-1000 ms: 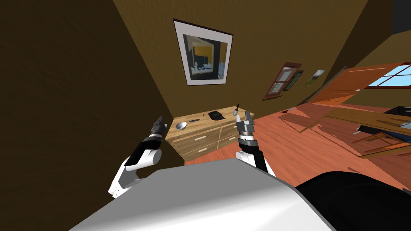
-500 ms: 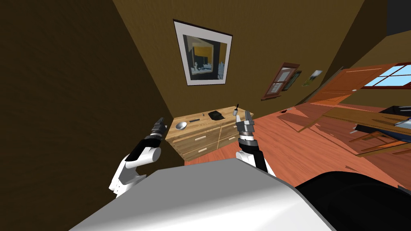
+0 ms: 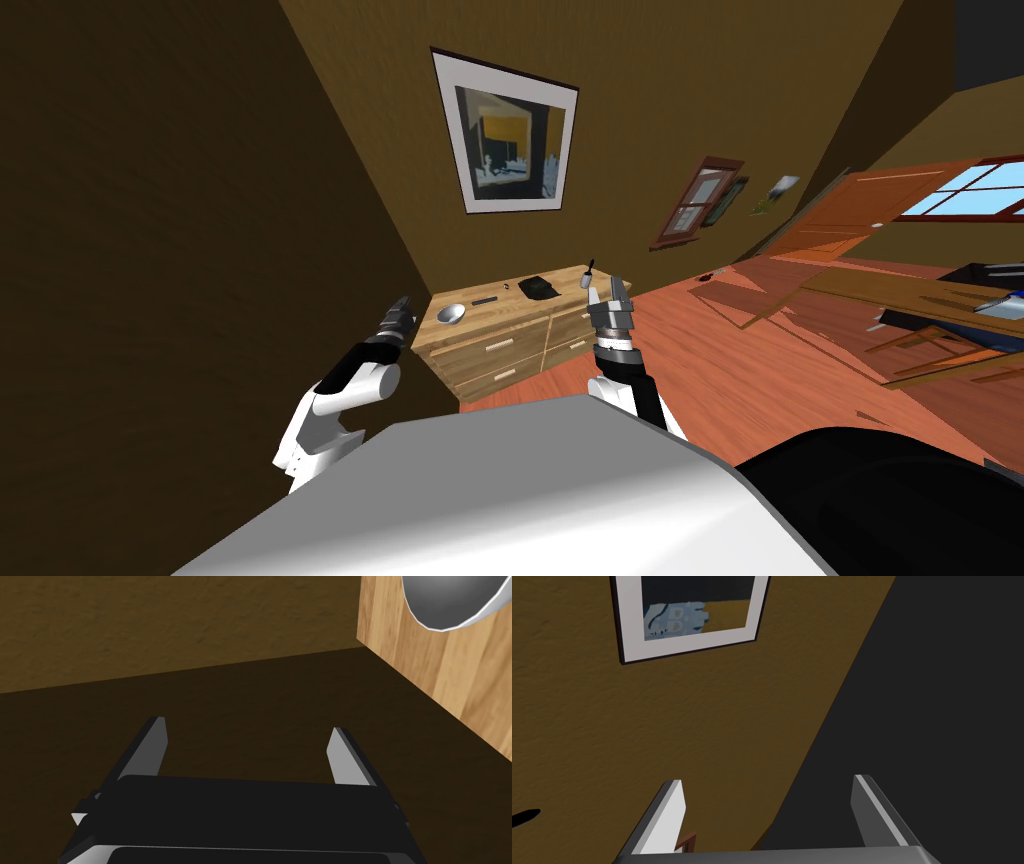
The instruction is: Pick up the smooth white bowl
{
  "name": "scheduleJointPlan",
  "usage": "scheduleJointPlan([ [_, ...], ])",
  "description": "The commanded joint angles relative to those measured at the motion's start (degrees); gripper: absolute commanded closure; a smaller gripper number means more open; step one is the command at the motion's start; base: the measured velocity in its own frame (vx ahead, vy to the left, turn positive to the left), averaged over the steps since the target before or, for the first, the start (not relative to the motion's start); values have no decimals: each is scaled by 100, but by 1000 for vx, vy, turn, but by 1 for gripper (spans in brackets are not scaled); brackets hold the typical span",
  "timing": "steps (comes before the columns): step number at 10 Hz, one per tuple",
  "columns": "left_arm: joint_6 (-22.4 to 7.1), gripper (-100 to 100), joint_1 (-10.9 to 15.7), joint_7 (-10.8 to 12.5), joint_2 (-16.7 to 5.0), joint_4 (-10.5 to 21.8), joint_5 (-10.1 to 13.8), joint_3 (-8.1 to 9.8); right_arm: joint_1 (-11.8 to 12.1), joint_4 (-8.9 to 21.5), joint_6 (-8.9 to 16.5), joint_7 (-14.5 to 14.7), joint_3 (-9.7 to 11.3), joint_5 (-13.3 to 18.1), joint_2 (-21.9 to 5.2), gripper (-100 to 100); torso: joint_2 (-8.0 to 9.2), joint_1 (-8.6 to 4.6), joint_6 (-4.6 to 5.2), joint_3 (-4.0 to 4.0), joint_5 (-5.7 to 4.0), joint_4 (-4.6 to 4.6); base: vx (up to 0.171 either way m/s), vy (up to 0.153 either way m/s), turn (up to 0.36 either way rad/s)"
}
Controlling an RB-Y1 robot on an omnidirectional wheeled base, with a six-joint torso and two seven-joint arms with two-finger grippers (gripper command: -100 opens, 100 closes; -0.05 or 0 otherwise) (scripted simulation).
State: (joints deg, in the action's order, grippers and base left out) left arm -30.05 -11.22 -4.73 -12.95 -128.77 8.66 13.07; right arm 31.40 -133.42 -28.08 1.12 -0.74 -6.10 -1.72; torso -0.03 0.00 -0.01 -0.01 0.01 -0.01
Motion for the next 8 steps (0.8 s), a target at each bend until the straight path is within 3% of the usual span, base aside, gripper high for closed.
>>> scheduleJointPlan([
  [1, -286, -100, 143, -1, 0, 28, -12, 71, 0, 0, 0, 0, 0, 0, 0, 0, 0, 0, 0, 0, 0, 0, 8, 3, -23],
  [3, -498, -100, 143, -1, 0, 28, -12, 71, 0, 0, 0, 0, 0, 0, 0, 0, -2, 0, 0, -1, 0, 0, 4, 2, -8],
  [4, -704, -100, 287, -6, 9, 75, -30, 133, 0, 0, 0, 0, 0, 0, 0, 0, -1, -1, 0, 0, 0, 0, 12, 1, -19],
  [8, -1290, -100, 437, -15, 23, 126, -55, 190, 0, 0, 0, 0, 0, 0, 0, 0, -4, -2, 1, -2, -1, -1, 11, 0, -13],
])
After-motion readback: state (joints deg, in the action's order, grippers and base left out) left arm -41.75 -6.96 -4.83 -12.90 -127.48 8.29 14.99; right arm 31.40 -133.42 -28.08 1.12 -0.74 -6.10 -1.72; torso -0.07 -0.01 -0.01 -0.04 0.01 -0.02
